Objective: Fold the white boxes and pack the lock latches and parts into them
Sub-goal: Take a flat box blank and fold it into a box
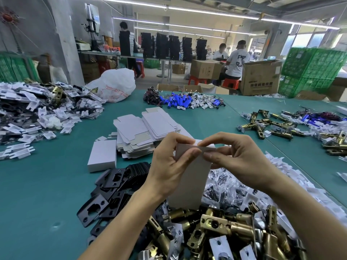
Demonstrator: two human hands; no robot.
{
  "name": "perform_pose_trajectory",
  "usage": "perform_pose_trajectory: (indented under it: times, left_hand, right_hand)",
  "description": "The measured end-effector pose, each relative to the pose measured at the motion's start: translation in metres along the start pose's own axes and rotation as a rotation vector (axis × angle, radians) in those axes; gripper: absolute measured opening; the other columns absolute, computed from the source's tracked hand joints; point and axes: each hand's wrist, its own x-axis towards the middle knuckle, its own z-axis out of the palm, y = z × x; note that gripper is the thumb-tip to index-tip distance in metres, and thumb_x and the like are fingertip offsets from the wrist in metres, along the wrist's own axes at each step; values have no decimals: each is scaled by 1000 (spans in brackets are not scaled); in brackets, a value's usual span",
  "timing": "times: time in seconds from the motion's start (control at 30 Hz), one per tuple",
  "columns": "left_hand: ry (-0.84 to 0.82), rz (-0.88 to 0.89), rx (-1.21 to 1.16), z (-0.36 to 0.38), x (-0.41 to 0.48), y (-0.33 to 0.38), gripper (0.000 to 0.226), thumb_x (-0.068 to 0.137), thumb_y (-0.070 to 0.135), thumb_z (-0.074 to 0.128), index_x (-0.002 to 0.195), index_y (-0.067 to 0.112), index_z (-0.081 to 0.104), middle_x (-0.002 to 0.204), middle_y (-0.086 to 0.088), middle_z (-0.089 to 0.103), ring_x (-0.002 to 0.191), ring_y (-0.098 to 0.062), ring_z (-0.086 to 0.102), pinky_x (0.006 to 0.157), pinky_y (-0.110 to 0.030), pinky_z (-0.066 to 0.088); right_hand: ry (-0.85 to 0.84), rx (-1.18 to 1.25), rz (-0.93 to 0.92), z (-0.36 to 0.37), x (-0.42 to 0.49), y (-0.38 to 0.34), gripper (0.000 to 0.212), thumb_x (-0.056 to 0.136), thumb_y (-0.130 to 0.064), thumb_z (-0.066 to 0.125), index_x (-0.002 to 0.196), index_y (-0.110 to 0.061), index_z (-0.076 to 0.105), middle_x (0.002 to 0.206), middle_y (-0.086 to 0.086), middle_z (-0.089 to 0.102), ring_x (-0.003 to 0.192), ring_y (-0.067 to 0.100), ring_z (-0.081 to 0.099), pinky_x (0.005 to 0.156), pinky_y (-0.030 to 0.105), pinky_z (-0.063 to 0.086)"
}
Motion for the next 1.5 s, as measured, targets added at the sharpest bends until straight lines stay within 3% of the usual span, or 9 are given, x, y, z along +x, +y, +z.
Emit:
perform_pose_trajectory:
  times: [0.17,0.37,0.47,0.57,0.8,0.9,1.03,1.23,1.5]
  left_hand:
    - [244,-136,55,-5,5,7,46,71,66,66,99,42,39,101,4,48,90,-16,56,71,-39,59]
    - [441,-383,-6,-12,13,5,70,55,82,65,93,27,44,103,-2,43,88,-14,45,80,-31,43]
    - [321,-647,-213,-19,18,6,88,49,82,70,112,26,48,118,-3,53,109,-21,56,92,-39,48]
    - [-82,-849,-697,-26,16,13,97,64,88,55,130,16,60,125,-15,66,107,-32,65,94,-50,51]
    - [-11,-758,-999,-29,14,9,88,34,56,97,107,12,76,101,-10,70,96,-26,69,95,-62,51]
    - [193,-742,-737,-29,16,6,120,22,59,97,129,21,56,94,0,67,78,-10,70,78,-41,60]
    - [285,-660,-648,-29,17,-2,82,54,52,87,121,34,44,79,15,67,61,0,65,50,-24,51]
    - [268,-486,-573,-32,20,-3,101,26,59,96,111,32,51,84,17,70,69,0,66,56,-21,52]
    - [407,-341,-460,-36,23,-13,86,36,41,97,108,30,50,91,14,71,80,-4,69,67,-18,55]
  right_hand:
    - [278,30,-100,-3,3,-7,58,81,0,73,123,-35,56,107,8,60,103,30,65,82,41,60]
    - [350,-206,-255,11,8,-12,52,80,3,73,117,-30,57,116,5,57,115,16,56,82,32,61]
    - [370,-276,-344,16,12,-12,48,78,4,75,106,-29,55,111,-2,55,111,12,57,90,29,58]
    - [217,-307,-374,22,13,-12,44,76,8,75,103,-20,55,112,3,57,110,18,59,88,36,59]
    - [-157,-537,-163,27,14,-16,19,81,-16,78,93,-21,64,105,-10,67,110,1,59,92,23,49]
    - [-277,-711,38,27,14,-17,13,87,-29,73,95,-26,63,92,-13,68,86,-1,62,81,26,52]
    - [-555,-864,181,36,15,-23,16,88,-23,70,104,-26,72,87,-10,69,78,4,62,79,28,53]
    - [-773,-1237,137,87,11,-23,30,94,-17,58,124,-18,62,124,11,59,110,30,61,89,42,51]
    - [-793,-1411,26,103,14,-17,20,96,-5,49,112,-5,62,115,14,64,105,34,64,77,42,48]
